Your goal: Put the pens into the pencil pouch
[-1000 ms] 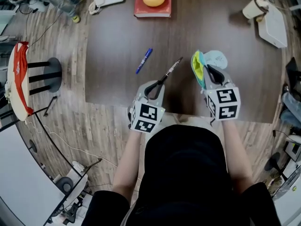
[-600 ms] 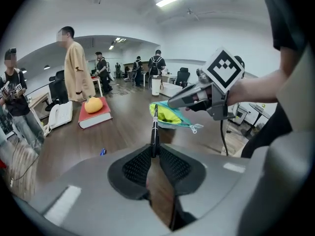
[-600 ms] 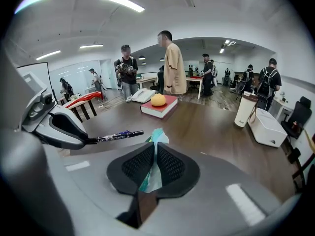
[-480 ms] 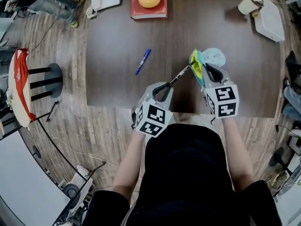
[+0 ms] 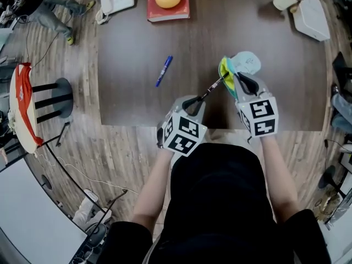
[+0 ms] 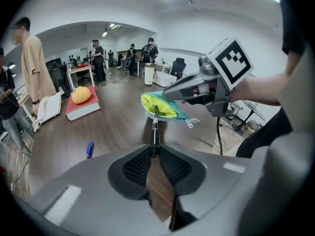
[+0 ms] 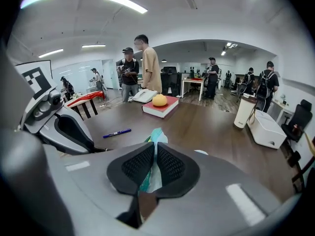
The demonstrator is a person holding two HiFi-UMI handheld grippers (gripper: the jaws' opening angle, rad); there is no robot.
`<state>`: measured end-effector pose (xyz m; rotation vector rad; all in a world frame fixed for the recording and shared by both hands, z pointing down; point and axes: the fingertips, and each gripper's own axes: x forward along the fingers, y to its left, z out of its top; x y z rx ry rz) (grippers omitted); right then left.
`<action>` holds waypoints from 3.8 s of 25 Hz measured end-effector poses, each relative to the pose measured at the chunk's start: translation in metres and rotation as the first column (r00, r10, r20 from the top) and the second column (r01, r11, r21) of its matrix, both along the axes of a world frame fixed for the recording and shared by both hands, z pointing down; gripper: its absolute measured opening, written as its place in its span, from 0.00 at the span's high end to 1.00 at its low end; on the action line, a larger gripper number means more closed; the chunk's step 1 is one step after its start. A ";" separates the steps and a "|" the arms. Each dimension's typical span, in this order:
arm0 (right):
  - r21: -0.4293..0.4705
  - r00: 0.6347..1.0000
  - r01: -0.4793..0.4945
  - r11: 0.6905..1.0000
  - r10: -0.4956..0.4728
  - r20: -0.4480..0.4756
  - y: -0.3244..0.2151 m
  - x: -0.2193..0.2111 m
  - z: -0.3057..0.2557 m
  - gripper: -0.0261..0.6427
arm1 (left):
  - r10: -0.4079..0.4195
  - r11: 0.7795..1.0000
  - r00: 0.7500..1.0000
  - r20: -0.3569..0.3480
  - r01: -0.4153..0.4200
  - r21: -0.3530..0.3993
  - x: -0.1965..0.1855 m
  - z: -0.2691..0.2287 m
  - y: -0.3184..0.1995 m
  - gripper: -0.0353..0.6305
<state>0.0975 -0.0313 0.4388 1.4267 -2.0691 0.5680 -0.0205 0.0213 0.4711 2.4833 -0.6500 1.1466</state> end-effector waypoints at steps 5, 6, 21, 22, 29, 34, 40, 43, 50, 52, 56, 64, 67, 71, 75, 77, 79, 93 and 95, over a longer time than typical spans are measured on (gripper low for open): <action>0.008 0.999 0.031 0.999 -0.031 -0.012 0.005 -0.004 0.002 0.92 | 0.002 0.999 1.000 0.016 -0.002 -0.044 0.009 0.003 0.002 0.86; 0.006 0.999 0.034 0.999 -0.034 -0.011 0.006 -0.004 0.002 0.92 | 0.004 0.999 1.000 0.020 -0.002 -0.052 0.010 0.004 0.003 0.86; -0.011 0.998 0.060 0.998 -0.060 0.016 0.017 -0.008 0.005 0.92 | -0.008 0.993 1.000 0.015 0.010 -0.117 0.037 0.010 -0.003 0.86; -0.012 0.998 0.061 0.998 -0.061 0.017 0.017 -0.008 0.005 0.92 | -0.009 0.992 1.000 0.016 0.011 -0.123 0.038 0.011 -0.003 0.86; -0.013 0.997 0.064 0.998 -0.063 0.032 0.019 -0.011 0.007 0.92 | -0.011 0.995 1.000 -0.005 0.011 -0.100 0.053 0.010 -0.013 0.86; -0.017 0.997 0.062 0.998 -0.061 0.037 0.020 -0.009 0.007 0.92 | 0.006 0.996 1.000 -0.022 -0.008 -0.085 0.064 0.011 -0.018 0.86; -0.017 0.997 0.059 0.998 -0.058 0.044 0.023 -0.009 0.005 0.92 | 0.021 0.997 0.999 -0.039 -0.024 -0.070 0.072 0.010 -0.023 0.86; -0.020 0.997 0.058 0.998 -0.057 0.047 0.023 -0.009 0.006 0.92 | 0.025 0.997 0.999 -0.042 -0.028 -0.068 0.075 0.011 -0.025 0.86; -0.022 0.997 0.058 0.998 -0.057 0.049 0.022 -0.007 0.005 0.92 | 0.035 0.997 0.998 -0.050 -0.038 -0.064 0.081 0.013 -0.032 0.86; -0.022 0.997 0.057 0.998 -0.056 0.050 0.022 -0.006 0.006 0.92 | 0.037 0.997 0.998 -0.054 -0.040 -0.063 0.083 0.014 -0.034 0.86; -0.020 0.997 0.060 0.998 -0.059 0.050 0.022 -0.006 0.006 0.92 | 0.041 0.997 0.998 -0.057 -0.045 -0.063 0.086 0.017 -0.037 0.86; -0.019 0.996 0.068 0.997 -0.067 0.054 0.025 -0.007 0.006 0.92 | 0.054 0.996 0.996 -0.068 -0.058 -0.063 0.091 0.018 -0.039 0.86; -0.018 0.996 0.071 0.997 -0.070 0.057 0.023 -0.007 0.008 0.93 | 0.056 0.996 0.996 -0.066 -0.060 -0.062 0.092 0.020 -0.041 0.86; -0.018 0.996 0.075 0.997 -0.074 0.059 0.023 -0.007 0.009 0.93 | 0.049 0.996 0.996 -0.071 -0.054 -0.064 0.093 0.022 -0.042 0.86; -0.017 0.996 0.070 0.997 -0.069 0.057 0.026 -0.007 0.006 0.93 | 0.058 0.997 0.996 -0.074 -0.061 -0.053 0.093 0.019 -0.039 0.86; -0.016 0.996 0.067 0.998 -0.066 0.056 0.026 -0.007 0.006 0.93 | 0.068 0.997 0.995 -0.070 -0.071 -0.041 0.093 0.021 -0.038 0.86; -0.016 0.996 0.067 0.998 -0.066 0.055 0.024 -0.006 0.007 0.93 | 0.079 0.996 0.994 -0.070 -0.082 -0.040 0.093 0.023 -0.038 0.83; -0.012 0.996 0.073 0.997 -0.072 0.047 0.015 -0.009 0.007 0.93 | 0.039 0.999 0.997 -0.066 -0.041 -0.032 0.068 0.016 -0.041 0.79; -0.010 0.996 0.073 0.997 -0.072 0.045 0.014 -0.009 0.005 0.93 | 0.026 0.999 0.998 -0.065 -0.028 -0.031 0.062 0.014 -0.041 0.79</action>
